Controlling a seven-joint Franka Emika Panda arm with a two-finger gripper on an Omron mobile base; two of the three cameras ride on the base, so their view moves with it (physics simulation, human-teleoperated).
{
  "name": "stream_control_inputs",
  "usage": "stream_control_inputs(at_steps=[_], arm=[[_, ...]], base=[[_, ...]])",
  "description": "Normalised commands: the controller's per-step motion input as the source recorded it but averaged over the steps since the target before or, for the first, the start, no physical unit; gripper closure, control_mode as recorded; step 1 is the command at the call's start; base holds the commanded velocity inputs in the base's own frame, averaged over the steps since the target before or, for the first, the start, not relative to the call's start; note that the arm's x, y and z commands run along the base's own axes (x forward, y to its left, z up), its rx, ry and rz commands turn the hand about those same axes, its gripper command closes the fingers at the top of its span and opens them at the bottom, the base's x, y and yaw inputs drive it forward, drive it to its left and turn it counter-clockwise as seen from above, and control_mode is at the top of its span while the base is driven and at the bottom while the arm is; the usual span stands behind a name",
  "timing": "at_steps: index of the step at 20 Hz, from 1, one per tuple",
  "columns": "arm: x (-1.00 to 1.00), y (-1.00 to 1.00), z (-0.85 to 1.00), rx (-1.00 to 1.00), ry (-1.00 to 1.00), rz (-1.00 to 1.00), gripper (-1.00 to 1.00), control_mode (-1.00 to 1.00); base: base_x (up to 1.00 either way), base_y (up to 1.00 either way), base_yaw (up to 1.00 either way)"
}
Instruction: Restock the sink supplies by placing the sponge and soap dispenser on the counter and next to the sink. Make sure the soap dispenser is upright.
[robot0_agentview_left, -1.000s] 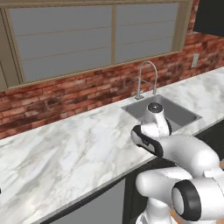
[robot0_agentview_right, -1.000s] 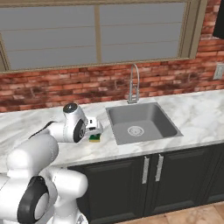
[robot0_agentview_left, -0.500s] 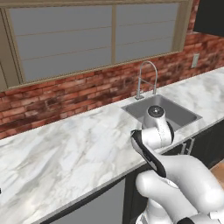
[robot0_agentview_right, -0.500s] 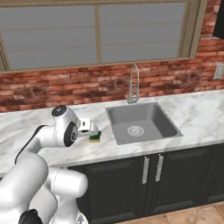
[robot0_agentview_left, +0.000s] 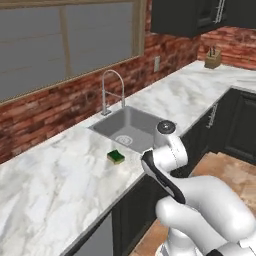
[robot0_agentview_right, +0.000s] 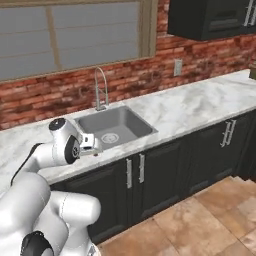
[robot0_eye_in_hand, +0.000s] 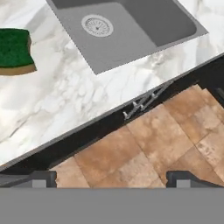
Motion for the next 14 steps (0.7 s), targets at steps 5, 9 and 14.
stream_control_inputs(at_steps=[5,9,14], arm=[[0.00,0.00,0.00,0.00,0.00,0.00,-1.00,1.00],[0.00,0.00,0.00,0.00,0.00,0.00,-1.00,1.00],[0.00,0.00,0.00,0.00,0.00,0.00,-1.00,1.00]], base=[[0.03,-0.07,-0.86],[0.62,-0.43,-0.69],[0.95,-0.47,-0.52]])
